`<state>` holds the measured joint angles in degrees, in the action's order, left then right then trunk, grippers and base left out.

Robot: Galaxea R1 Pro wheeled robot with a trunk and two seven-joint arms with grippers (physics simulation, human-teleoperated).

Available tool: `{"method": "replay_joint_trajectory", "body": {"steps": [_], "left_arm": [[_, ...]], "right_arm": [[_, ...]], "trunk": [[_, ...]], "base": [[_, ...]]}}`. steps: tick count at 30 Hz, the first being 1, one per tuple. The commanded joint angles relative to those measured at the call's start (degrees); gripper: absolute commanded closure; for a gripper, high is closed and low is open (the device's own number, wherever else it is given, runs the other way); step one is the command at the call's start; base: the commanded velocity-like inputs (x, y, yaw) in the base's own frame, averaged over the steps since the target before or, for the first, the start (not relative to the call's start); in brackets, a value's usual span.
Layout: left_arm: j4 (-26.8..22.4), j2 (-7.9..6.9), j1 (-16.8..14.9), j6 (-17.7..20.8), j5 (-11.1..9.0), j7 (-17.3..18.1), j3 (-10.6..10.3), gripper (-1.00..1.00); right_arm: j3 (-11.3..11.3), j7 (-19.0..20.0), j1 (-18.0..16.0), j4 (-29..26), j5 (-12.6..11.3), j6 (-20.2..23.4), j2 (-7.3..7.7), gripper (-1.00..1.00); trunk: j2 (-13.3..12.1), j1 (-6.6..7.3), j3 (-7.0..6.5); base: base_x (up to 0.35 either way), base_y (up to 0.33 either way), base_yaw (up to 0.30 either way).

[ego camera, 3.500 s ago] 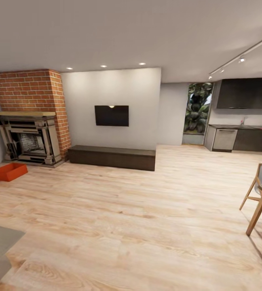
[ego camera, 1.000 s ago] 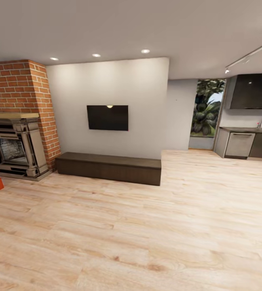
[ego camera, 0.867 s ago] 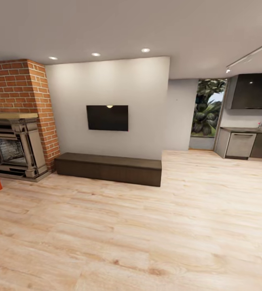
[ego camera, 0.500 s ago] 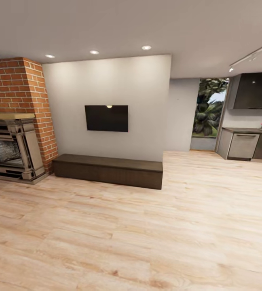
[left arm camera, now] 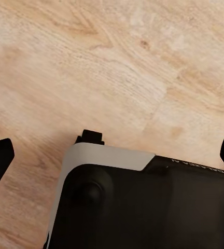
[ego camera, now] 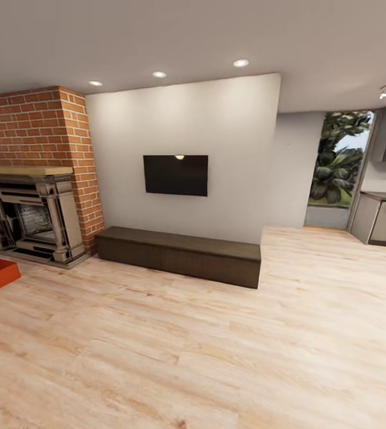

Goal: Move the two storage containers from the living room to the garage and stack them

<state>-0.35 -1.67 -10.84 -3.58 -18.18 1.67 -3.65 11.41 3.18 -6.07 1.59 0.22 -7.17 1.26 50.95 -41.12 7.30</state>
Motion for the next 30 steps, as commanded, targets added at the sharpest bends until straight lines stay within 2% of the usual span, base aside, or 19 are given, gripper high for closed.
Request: {"method": "replay_joint_trajectory", "body": {"steps": [1, 7, 30], "left_arm": [[0.1, 0.0, -0.1, -0.2, -0.5, 0.2, -0.4, -1.0], [0.1, 0.0, -0.1, -0.3, -0.5, 0.2, -0.4, -1.0], [-0.4, -0.1, -0.1, -0.3, 0.1, 0.3, -0.5, -1.0]], "right_arm": [[0.2, 0.2, -0.1, 0.2, 0.1, -0.4, 0.03, -1.0], [0.2, 0.1, -0.1, 0.2, -0.1, -0.4, 0.25, -1.0], [-0.1, 0.0, -0.1, 0.3, -0.4, -0.4, 0.09, -1.0]], "trunk": [[0.1, -0.04, 0.08], [0.1, -0.04, 0.08], [0.1, -0.04, 0.08]], "base": [[0.269, 0.0, 0.274], [0.154, 0.0, 0.274], [0.004, 0.0, 0.282]]}}
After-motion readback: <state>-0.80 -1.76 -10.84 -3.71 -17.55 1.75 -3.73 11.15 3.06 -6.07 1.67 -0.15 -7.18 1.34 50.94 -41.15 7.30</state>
